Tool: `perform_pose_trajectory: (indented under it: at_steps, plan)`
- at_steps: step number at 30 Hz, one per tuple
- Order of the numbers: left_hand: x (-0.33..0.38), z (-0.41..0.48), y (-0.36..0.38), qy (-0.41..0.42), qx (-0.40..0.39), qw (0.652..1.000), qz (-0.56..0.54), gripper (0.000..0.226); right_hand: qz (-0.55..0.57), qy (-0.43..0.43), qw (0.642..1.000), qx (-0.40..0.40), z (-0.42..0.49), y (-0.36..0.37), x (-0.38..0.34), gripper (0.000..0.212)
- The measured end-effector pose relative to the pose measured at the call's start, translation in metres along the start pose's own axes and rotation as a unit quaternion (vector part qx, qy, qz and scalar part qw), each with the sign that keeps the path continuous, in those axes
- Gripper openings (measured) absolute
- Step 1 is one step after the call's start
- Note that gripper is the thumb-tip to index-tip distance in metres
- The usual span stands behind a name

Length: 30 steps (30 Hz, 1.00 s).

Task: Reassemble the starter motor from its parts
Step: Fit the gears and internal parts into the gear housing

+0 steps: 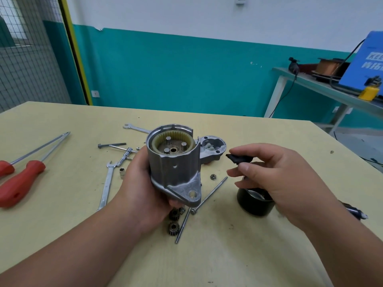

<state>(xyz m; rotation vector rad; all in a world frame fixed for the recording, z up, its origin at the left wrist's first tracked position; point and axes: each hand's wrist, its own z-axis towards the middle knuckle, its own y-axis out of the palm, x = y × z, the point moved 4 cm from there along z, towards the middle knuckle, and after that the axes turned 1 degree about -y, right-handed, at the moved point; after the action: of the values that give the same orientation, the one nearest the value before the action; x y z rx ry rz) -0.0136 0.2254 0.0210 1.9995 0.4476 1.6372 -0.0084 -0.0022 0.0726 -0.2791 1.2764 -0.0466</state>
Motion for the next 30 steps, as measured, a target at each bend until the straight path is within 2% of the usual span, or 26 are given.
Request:
perform_pose_trajectory:
  at_steps: [7, 10, 12, 15, 18, 21, 24, 27, 30]
  plan:
    - [0.001, -0.002, 0.004, 0.002, -0.013, 1.000, 0.003, 0.044, -0.038, -0.074, 0.995, 0.048, -0.003, 0.004, -0.006, 0.040]
    - [0.002, -0.002, 0.004, 0.004, -0.015, 1.000, -0.002, 0.044, -0.093, -0.077, 0.991, 0.060, -0.005, 0.006, -0.007, 0.037]
    - [0.002, -0.001, 0.003, 0.014, -0.005, 1.000, 0.001, 0.045, -0.152, -0.062, 0.985, 0.049, -0.004, 0.006, -0.004, 0.040]
    - [0.001, -0.001, 0.003, 0.017, 0.001, 1.000, 0.000, 0.039, -0.251, -0.057, 0.966, -0.017, -0.005, 0.012, -0.005, 0.037]
    - [0.001, -0.002, 0.003, 0.018, 0.014, 1.000, -0.010, 0.039, -0.303, -0.085, 0.949, -0.004, -0.004, 0.008, -0.011, 0.033]
    - [0.001, -0.003, 0.002, 0.026, 0.024, 0.999, -0.010, 0.044, -0.230, -0.082, 0.968, 0.053, -0.002, -0.005, -0.010, 0.028]
    - [0.001, -0.002, 0.002, 0.050, 0.036, 0.998, 0.030, 0.039, -0.131, -0.089, 0.984, 0.078, -0.004, -0.008, -0.013, 0.028]
    - [0.001, -0.002, 0.004, 0.070, 0.059, 0.992, 0.087, 0.035, -0.083, -0.130, 0.986, 0.063, -0.011, -0.001, -0.023, 0.030]
    - [-0.002, -0.002, 0.005, 0.064, 0.054, 0.992, 0.094, 0.031, -0.063, -0.156, 0.985, 0.025, -0.017, 0.007, -0.028, 0.034]
